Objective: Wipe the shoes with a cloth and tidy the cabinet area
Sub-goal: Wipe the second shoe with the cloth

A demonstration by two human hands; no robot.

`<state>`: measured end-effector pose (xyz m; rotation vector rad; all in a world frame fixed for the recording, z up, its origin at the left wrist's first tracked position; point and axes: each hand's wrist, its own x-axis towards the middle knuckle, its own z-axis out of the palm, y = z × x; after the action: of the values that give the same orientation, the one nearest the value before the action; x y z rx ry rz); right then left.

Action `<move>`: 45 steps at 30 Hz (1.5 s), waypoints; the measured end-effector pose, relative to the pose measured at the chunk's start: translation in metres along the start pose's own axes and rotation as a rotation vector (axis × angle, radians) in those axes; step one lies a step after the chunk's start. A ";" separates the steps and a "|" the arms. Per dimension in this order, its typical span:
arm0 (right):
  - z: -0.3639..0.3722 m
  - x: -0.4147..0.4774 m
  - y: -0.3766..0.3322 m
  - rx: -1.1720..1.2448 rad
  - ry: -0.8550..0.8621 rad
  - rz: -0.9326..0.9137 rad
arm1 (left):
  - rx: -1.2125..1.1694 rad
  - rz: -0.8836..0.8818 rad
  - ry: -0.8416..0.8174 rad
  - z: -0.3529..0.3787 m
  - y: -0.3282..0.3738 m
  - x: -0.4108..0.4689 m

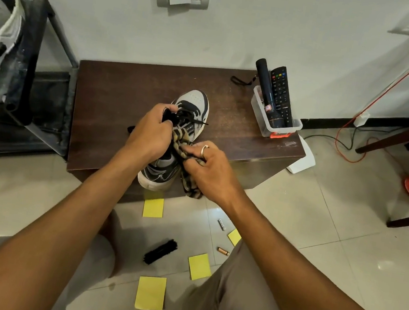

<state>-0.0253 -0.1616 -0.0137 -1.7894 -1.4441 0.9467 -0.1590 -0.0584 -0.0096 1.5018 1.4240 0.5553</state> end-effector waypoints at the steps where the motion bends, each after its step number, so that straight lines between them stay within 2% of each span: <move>1: 0.002 0.004 0.001 -0.032 0.013 -0.015 | -0.005 -0.006 0.004 0.000 0.000 0.000; 11: 0.000 0.053 0.006 -0.497 0.125 -0.136 | -0.035 -0.011 -0.022 -0.003 -0.002 0.002; 13: 0.006 0.051 0.004 -0.407 0.167 -0.088 | -0.050 -0.006 -0.023 -0.004 -0.003 0.002; 15: 0.009 0.047 -0.003 -0.197 0.186 -0.003 | -0.056 -0.006 -0.016 -0.004 -0.004 0.001; 18: 0.002 0.032 -0.010 0.036 0.049 0.040 | -0.066 -0.012 0.019 -0.003 -0.002 -0.001; 22: 0.003 0.015 0.003 0.051 -0.034 0.032 | -0.067 -0.018 0.022 0.001 -0.001 -0.002; 25: 0.011 0.018 0.014 -0.085 -0.007 -0.072 | -0.076 -0.017 0.019 0.000 -0.002 -0.001; 28: 0.008 0.035 0.022 -0.429 0.011 -0.195 | -0.071 -0.022 0.003 -0.002 -0.002 -0.001; 31: -0.004 0.055 0.019 -0.703 0.029 -0.220 | -0.058 -0.024 -0.002 -0.001 -0.003 0.002; 35: -0.010 0.068 0.010 -0.851 0.072 -0.206 | -0.086 -0.035 -0.011 -0.002 -0.005 0.004; 37: -0.002 0.069 0.011 -0.685 0.104 -0.112 | -0.101 -0.035 -0.009 -0.002 -0.005 0.003; 39: 0.001 0.070 0.007 -0.331 0.114 0.023 | -0.103 -0.033 0.006 -0.001 -0.006 0.002; 41: -0.002 0.067 -0.001 -0.071 0.044 0.085 | -0.097 -0.027 0.018 0.001 -0.005 0.001; 45: -0.006 0.041 -0.012 0.117 -0.112 0.110 | -0.083 -0.022 0.039 0.004 -0.004 0.003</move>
<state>-0.0210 -0.1196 -0.0067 -1.7686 -1.3392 1.1802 -0.1574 -0.0578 -0.0155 1.4154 1.4288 0.6258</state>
